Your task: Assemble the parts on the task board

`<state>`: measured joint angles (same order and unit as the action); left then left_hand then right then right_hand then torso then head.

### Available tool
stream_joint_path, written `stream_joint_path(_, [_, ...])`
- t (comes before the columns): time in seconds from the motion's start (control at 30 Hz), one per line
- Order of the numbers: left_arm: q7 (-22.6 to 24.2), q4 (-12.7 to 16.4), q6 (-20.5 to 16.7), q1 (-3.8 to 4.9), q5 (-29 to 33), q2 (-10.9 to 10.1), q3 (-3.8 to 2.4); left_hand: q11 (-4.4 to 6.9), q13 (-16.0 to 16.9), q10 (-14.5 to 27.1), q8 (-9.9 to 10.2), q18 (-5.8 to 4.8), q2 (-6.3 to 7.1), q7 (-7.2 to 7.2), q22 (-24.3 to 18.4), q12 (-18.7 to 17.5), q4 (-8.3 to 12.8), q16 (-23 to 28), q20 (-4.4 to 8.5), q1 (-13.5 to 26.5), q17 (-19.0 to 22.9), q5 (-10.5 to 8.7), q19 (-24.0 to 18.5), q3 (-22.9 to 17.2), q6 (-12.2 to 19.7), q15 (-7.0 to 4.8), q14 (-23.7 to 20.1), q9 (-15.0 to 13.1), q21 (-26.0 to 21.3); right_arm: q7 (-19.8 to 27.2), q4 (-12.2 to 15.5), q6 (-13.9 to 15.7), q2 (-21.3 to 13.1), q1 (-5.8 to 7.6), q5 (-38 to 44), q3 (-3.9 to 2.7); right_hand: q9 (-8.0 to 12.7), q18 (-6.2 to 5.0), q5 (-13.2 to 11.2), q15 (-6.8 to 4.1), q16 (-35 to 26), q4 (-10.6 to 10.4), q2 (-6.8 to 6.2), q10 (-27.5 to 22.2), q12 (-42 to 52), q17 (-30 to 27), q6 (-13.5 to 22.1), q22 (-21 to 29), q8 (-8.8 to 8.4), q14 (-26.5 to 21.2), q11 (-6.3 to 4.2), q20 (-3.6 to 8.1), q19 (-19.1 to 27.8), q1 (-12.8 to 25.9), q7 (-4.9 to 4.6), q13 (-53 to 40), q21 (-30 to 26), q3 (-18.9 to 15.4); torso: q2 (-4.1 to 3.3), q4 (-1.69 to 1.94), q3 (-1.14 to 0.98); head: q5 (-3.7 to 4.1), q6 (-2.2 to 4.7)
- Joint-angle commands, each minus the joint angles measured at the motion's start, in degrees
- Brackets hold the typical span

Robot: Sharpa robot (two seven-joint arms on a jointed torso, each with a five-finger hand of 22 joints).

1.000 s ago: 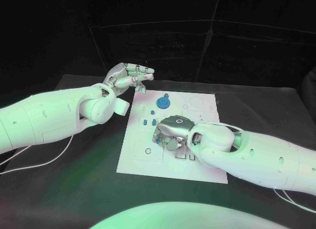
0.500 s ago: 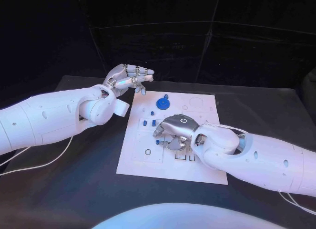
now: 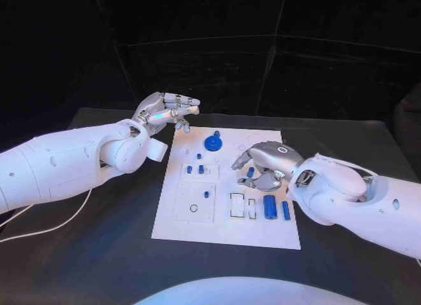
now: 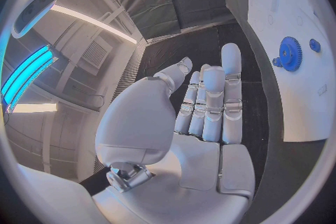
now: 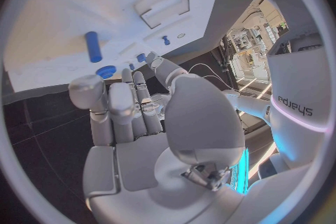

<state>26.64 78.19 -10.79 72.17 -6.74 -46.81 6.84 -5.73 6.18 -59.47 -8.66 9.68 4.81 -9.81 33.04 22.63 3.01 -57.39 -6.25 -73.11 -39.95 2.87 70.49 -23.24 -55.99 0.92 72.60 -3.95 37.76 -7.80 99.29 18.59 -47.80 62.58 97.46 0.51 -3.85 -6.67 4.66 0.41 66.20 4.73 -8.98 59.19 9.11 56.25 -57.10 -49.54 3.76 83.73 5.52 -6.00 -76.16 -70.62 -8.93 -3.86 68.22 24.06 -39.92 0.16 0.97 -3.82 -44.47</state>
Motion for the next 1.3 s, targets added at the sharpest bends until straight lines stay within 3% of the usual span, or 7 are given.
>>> stream_joint_path(0.03, [0.13,0.01,0.90,0.09,0.14,0.01,-0.02,0.00,0.07,0.55,-0.23,0.74,-0.06,-0.28,-0.10,0.22,0.04,0.21,-0.14,-0.51,0.05,-0.06,-0.33,0.20,0.00,-0.14,-0.33,0.08,-0.13,-3.87,-0.64,-4.42,-0.69,0.50,-1.13,-0.07,0.05,-0.58,0.31,-0.31,-0.79,-0.71,-0.37,-1.43,0.83,-0.88,1.10,0.68,-0.09,0.46,-0.20,-0.08,-0.06,-0.42,0.42,-0.05,-0.65,-2.79,-0.02,0.12,-0.02,0.36,0.45])
stream_joint_path(0.2, [0.10,-0.13,0.97,0.08,0.14,0.12,-0.01,0.00,0.07,0.55,-0.23,0.74,-0.06,-0.28,-0.11,0.22,0.04,0.23,-0.15,-0.51,0.08,-0.06,-0.33,0.20,0.00,-0.14,-0.34,0.08,-0.13,-4.77,-1.68,-5.80,-0.87,0.90,-0.43,-0.20,-0.04,-0.75,0.45,-0.18,-1.56,-1.61,0.38,-3.25,2.33,-2.07,1.41,1.66,0.02,0.37,-0.09,-0.14,0.13,-2.16,1.14,-0.14,-1.45,-6.55,-0.13,0.16,-0.01,0.68,0.77])
stream_joint_path(0.47, [-0.06,-0.33,1.23,0.08,0.14,0.65,0.01,0.00,0.07,0.55,-0.23,0.74,-0.06,-0.28,-0.11,0.22,0.04,0.23,-0.15,-0.51,0.08,-0.06,-0.33,0.20,0.00,-0.14,-0.34,0.08,-0.13,-5.36,-3.10,-7.08,-0.12,1.05,-0.18,-0.24,-0.09,-0.78,0.64,-0.35,-1.79,-1.84,1.63,-3.55,3.87,-2.53,1.19,1.91,0.12,0.34,-0.22,0.01,0.04,-3.96,1.23,-0.20,-1.72,-7.60,-0.17,0.12,0.04,0.72,0.78])
stream_joint_path(0.8, [-0.16,-0.50,1.37,0.07,0.14,0.75,0.02,-0.01,0.09,0.56,-0.23,0.74,-0.06,-0.30,-0.14,0.29,0.03,0.25,-0.16,-0.48,0.15,-0.06,-0.33,0.27,0.00,-0.12,-0.38,0.08,-0.18,-5.93,-3.90,-9.00,0.46,1.07,0.68,-0.24,-0.26,-0.65,-1.19,-1.01,-2.07,-1.18,4.55,0.31,6.51,-3.12,-1.16,1.28,0.71,0.37,-0.93,0.55,-0.64,-6.84,0.97,0.13,-1.39,-3.96,-0.11,0.13,-0.03,0.72,0.52])
stream_joint_path(1.07, [-0.18,-0.54,1.39,0.07,0.14,0.70,0.04,-0.01,0.09,0.56,-0.23,0.74,-0.06,-0.30,-0.14,0.29,0.03,0.25,-0.16,-0.48,0.15,-0.06,-0.33,0.27,0.00,-0.12,-0.38,0.08,-0.18,-5.70,-4.16,-10.86,1.28,1.07,0.39,-0.24,-0.35,-0.32,-1.54,-1.39,-0.68,-1.30,4.98,4.62,6.53,-1.70,-3.78,-0.67,1.23,0.92,-1.54,0.92,-1.59,-6.44,1.13,0.23,-0.12,-0.18,-0.15,0.08,-0.07,0.62,0.32])
stream_joint_path(1.3, [-0.22,-0.61,1.44,0.07,0.14,0.71,0.05,-0.01,0.09,0.56,-0.23,0.74,-0.06,-0.30,-0.14,0.29,0.03,0.25,-0.16,-0.48,0.15,-0.06,-0.33,0.27,0.00,-0.12,-0.38,0.08,-0.18,-6.31,-4.53,-10.03,1.54,1.07,0.25,-0.24,-0.36,-0.23,-1.77,-1.56,-0.11,-1.90,5.02,6.04,5.73,-1.19,-4.82,-1.22,1.32,1.08,-1.75,1.11,-1.86,-5.52,1.22,0.23,0.26,1.04,-0.11,0.05,-0.01,0.78,0.08])
